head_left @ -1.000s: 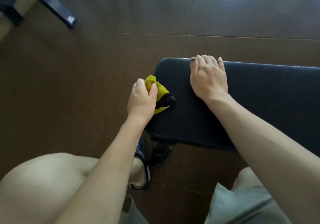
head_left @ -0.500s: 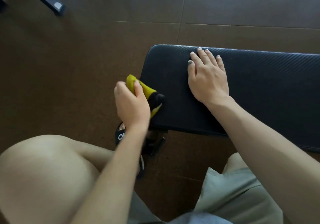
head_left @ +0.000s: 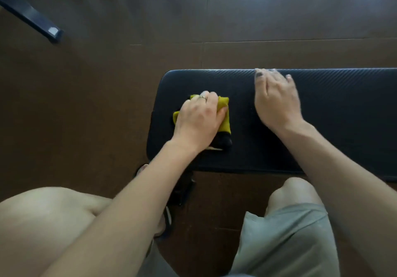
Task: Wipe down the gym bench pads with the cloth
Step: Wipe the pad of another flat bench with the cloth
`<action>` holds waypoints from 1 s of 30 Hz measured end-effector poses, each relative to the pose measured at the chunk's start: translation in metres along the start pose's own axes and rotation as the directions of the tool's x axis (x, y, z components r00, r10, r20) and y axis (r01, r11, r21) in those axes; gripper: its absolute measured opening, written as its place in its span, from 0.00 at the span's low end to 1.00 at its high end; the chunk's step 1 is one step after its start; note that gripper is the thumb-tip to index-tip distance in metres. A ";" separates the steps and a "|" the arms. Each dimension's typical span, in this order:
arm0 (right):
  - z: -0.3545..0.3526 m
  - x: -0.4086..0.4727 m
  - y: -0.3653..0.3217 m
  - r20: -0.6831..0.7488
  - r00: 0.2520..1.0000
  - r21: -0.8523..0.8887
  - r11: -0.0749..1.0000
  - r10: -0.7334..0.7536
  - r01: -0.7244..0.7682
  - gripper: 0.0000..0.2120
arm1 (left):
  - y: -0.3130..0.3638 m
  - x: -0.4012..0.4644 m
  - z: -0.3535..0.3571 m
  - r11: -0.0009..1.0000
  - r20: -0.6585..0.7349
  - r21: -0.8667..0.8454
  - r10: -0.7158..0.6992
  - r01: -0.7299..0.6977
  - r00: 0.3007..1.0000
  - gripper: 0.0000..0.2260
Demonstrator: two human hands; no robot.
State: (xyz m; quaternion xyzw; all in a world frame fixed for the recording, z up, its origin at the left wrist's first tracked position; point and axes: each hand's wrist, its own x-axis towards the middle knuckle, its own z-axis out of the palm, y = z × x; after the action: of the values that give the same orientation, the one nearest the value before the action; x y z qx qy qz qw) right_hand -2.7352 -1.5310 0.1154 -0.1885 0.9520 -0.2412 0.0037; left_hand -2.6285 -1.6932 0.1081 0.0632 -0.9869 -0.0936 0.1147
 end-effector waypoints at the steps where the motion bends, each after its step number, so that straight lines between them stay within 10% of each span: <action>1: -0.007 -0.002 0.019 0.009 0.998 -0.034 0.997 0.067 -0.066 0.29 | -0.003 0.024 0.004 0.999 0.038 0.034 -0.010 0.009 0.999 0.14; 8: -0.003 -0.011 0.051 0.034 0.992 -0.197 0.974 0.120 -0.111 0.28 | 0.011 0.104 0.021 0.985 0.147 0.163 -0.073 0.048 0.987 0.16; 17: 0.000 -0.016 0.056 0.008 0.997 -0.186 0.980 0.078 -0.076 0.28 | 0.059 -0.020 0.010 0.948 0.100 -0.029 0.319 -0.318 0.942 0.13; 30: 0.002 -0.014 0.060 -0.063 0.994 -0.120 0.988 0.094 -0.101 0.26 | 0.062 0.082 0.030 0.985 0.156 0.060 0.151 -0.162 0.976 0.14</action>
State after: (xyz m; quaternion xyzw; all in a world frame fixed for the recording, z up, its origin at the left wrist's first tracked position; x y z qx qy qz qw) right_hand -2.7435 -1.4782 0.0844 -0.1344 0.9728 -0.1871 -0.0235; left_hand -2.7217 -1.6395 0.1092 -0.0181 -0.9975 -0.0528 0.0442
